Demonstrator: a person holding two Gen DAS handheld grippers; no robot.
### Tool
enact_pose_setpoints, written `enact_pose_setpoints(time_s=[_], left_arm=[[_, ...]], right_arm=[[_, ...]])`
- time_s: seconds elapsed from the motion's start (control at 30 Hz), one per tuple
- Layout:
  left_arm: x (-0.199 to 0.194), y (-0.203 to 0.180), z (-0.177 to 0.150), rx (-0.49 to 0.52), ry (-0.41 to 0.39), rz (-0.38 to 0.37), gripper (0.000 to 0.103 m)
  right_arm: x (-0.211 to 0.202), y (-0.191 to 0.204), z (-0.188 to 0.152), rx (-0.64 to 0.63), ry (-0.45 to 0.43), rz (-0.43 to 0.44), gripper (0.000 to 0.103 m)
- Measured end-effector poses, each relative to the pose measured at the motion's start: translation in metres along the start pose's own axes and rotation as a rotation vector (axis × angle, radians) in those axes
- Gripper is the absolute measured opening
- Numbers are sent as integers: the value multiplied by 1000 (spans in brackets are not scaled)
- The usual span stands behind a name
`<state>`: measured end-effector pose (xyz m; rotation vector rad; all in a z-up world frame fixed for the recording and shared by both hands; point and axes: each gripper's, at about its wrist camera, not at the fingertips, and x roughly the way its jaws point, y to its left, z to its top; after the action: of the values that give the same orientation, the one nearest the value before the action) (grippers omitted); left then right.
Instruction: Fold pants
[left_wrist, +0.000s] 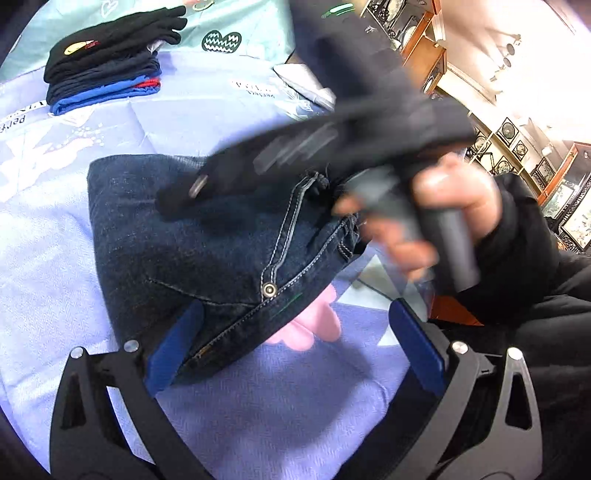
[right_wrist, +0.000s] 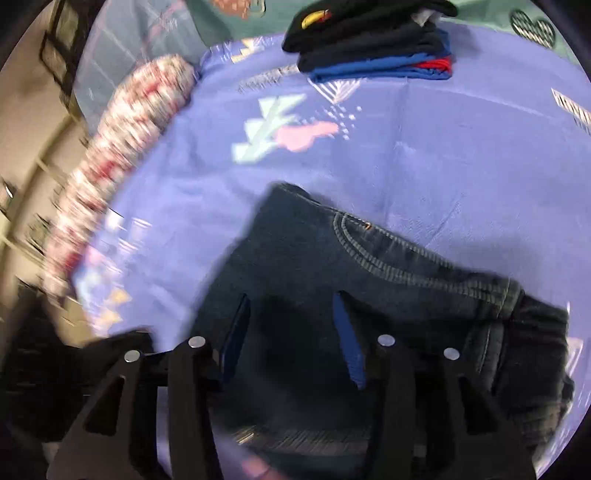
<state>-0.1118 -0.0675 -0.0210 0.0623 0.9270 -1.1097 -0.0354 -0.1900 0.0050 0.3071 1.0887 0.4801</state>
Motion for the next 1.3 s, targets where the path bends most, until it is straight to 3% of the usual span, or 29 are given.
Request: enact_pose_setpoints(time_s=[0.03, 0.13, 0.23, 0.3, 0.4, 0.47, 0.5, 0.53, 0.57, 0.6, 0.73, 0.8, 0.87, 1.0, 1.1, 1.2, 1.3], left_arm=[[-5, 0, 0, -9, -3, 0, 101], [-18, -2, -3, 4, -10, -6, 101], [-4, -4, -3, 37, 50, 3, 101], [8, -7, -5, 60, 73, 45, 101], [11, -18, -1, 103, 80, 81, 101], [3, -17, 1, 87, 75, 59, 101], [-8, -12, 5, 59, 57, 34, 101], [-16, -5, 8, 36, 33, 24, 101], [-28, 4, 12, 2, 5, 17, 101], [-41, 19, 16, -49, -18, 10, 101], [-53, 92, 22, -311, -14, -16, 101], [-37, 127, 24, -440, 27, -57, 101], [-18, 137, 28, -475, 68, -87, 101], [26, 120, 42, -393, 177, -100, 101], [41, 113, 54, -345, 178, -32, 101], [43, 110, 58, -366, 169, -1, 101], [43, 93, 57, -308, 152, 78, 97]], right_arm=[[-24, 3, -2, -6, -51, 13, 55], [-77, -2, -18, -47, -151, -76, 65], [-92, -29, -36, -25, -149, -187, 68], [-65, -62, -49, 40, -56, -177, 69], [-73, -63, -53, 32, -100, -155, 68], [-93, -61, -54, 46, -152, -104, 70], [-112, -65, -55, 62, -210, -77, 74], [-123, -73, -58, 84, -251, -87, 92], [-134, -88, -62, 131, -292, -106, 102], [-135, -98, -64, 174, -301, -101, 102], [-107, -156, -88, 403, -163, 72, 102], [-91, -163, -93, 420, -113, 124, 102], [-77, -164, -91, 414, -82, 179, 102], [-46, -153, -71, 369, 3, 224, 102], [-39, -143, -57, 337, 54, 171, 102], [-38, -137, -51, 301, 108, 150, 102], [-44, -117, -60, 193, 71, 65, 98]])
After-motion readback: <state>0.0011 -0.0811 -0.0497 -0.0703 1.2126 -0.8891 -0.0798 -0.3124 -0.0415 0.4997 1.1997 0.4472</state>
